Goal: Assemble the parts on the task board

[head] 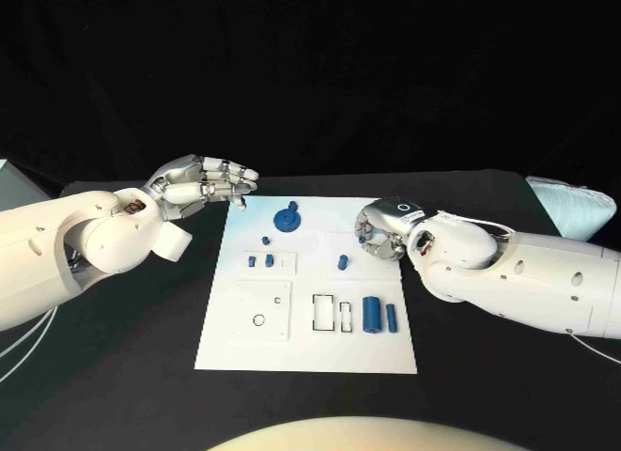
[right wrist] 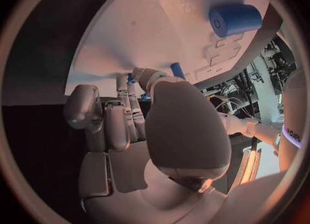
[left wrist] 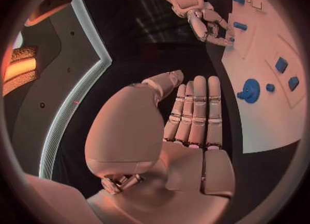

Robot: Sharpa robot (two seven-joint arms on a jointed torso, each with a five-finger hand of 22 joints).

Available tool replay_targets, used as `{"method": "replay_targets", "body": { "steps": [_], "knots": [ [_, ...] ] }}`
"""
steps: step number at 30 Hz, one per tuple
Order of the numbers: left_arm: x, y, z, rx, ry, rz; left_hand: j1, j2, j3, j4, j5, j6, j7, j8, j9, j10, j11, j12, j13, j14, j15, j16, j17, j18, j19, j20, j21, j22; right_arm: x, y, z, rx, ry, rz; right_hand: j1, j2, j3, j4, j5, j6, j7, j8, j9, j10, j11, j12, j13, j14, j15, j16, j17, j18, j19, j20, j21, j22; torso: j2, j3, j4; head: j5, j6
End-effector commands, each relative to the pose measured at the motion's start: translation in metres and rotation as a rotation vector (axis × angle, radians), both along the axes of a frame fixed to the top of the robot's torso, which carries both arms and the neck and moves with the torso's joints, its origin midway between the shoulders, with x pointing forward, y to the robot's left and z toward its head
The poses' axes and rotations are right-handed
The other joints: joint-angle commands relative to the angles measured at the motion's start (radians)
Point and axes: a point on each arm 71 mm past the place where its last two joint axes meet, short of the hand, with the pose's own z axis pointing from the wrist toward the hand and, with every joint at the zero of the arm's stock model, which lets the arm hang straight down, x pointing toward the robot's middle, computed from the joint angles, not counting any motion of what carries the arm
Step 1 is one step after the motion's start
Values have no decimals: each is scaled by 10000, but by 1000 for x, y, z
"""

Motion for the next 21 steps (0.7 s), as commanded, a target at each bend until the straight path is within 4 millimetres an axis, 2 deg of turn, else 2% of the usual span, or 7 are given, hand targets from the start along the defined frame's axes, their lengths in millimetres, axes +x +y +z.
{"method": "replay_targets", "body": {
  "steps": [1,7,11,14,16,19,21],
  "knots": [
    [-1,-2,2,-208,-57,-150,-4,76,-56,6,-28,-41,2,65,-15,5,5,-8,-13,-72,-24,-49,-16,142,80,18,-56,-23,-2,4,-3,-93,155,103,9,88,94,-6,54,83,25,48,14,87,-29,-62,-15,408,-21,46,20,-185,63,-16,59,26,-4,-5,-4,37,2],
    [-1,-3,2,-204,-48,-166,27,79,-72,-4,-24,-64,13,62,-23,-34,18,-33,-31,-89,-17,-72,-28,140,90,18,-89,-46,-1,7,-5,-211,338,118,38,128,147,-58,73,124,14,64,26,141,-40,-88,-44,414,-30,69,44,-194,84,-19,115,68,-5,-2,-1,27,-8],
    [-1,-4,2,-205,-45,-177,27,79,-72,-4,-24,-64,13,62,-23,-34,18,-33,-31,-89,-17,-72,-28,140,90,18,-89,-46,0,7,-7,-349,458,84,57,157,183,-95,90,154,6,76,36,168,-46,-112,-65,411,-36,67,38,-194,87,-21,120,77,1,-12,0,15,-26],
    [-1,-4,2,-205,-43,-182,39,88,-77,-5,-22,-65,16,66,-24,-48,23,-42,-38,-97,-13,-83,-34,138,92,19,-103,-55,0,7,-9,-432,533,54,62,186,212,-124,101,199,-5,97,49,207,-55,-132,-84,409,-42,69,37,-197,91,-23,134,92,3,0,2,40,-36],
    [-1,-4,2,-204,-41,-182,39,88,-77,-5,-22,-65,16,66,-24,-48,23,-42,-38,-97,-13,-83,-34,138,92,19,-103,-55,0,7,-10,-480,561,39,127,300,309,-247,135,312,-45,154,87,347,-95,-172,-126,405,-80,73,38,-202,105,-40,190,143,-5,7,3,36,-48],
    [-2,-4,2,-203,-39,-183,39,88,-77,-5,-22,-65,16,66,-24,-48,23,-42,-38,-97,-13,-83,-34,138,92,19,-103,-55,0,8,-11,-476,531,23,220,469,568,-474,-286,450,-91,222,143,580,-151,-259,-178,396,-138,73,36,-220,136,-87,317,250,-3,2,2,27,-55],
    [-2,-4,2,-202,-39,-182,39,88,-77,-5,-22,-65,16,66,-24,-48,23,-42,-38,-97,-13,-83,-34,138,92,19,-103,-55,0,8,-11,-431,473,-3,277,577,694,-628,-203,610,-136,319,204,806,-212,-243,-169,373,-190,18,-41,-233,165,-123,425,331,-3,0,-6,33,-56]
  ]
}}
